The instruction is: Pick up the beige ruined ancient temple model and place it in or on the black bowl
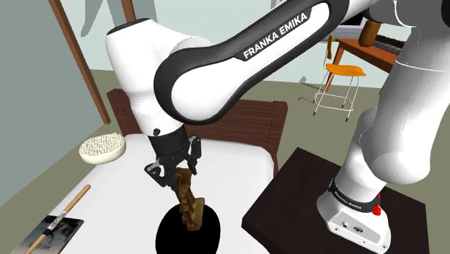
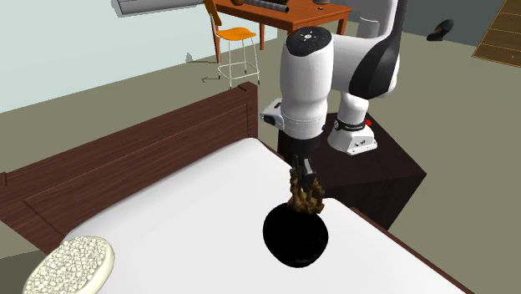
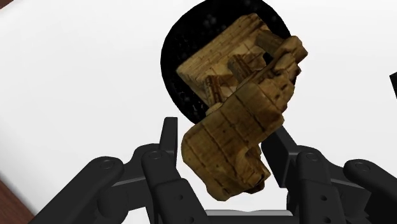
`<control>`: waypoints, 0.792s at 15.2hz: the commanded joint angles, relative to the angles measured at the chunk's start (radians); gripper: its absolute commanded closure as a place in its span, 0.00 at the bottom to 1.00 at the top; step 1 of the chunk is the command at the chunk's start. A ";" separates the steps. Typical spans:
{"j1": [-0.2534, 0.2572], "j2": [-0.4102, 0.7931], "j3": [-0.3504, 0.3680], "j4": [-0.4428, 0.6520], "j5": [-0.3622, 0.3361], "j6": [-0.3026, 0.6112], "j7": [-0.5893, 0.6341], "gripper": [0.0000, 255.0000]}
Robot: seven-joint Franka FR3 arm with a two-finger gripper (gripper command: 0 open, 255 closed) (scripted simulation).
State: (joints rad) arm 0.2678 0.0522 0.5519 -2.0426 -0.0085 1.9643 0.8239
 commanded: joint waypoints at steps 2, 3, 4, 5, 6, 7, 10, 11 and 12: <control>0.002 0.015 0.001 -0.027 -0.008 0.040 0.008 1.00; 0.003 0.021 0.001 -0.034 -0.012 0.053 0.010 1.00; 0.004 0.028 0.001 -0.041 -0.016 0.066 0.013 1.00; 0.004 0.035 0.000 -0.048 -0.020 0.078 0.016 1.00; 0.005 0.042 0.000 -0.055 -0.025 0.091 0.019 1.00; 0.006 0.050 0.000 -0.061 -0.029 0.104 0.022 1.00; 0.009 0.073 -0.002 -0.079 -0.044 0.141 0.032 1.00; 0.010 0.081 -0.003 -0.084 -0.049 0.153 0.036 1.00; 0.011 0.090 -0.004 -0.089 -0.055 0.166 0.039 1.00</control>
State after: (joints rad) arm 0.2772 0.1289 0.5494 -2.1319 -0.0550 2.1183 0.8584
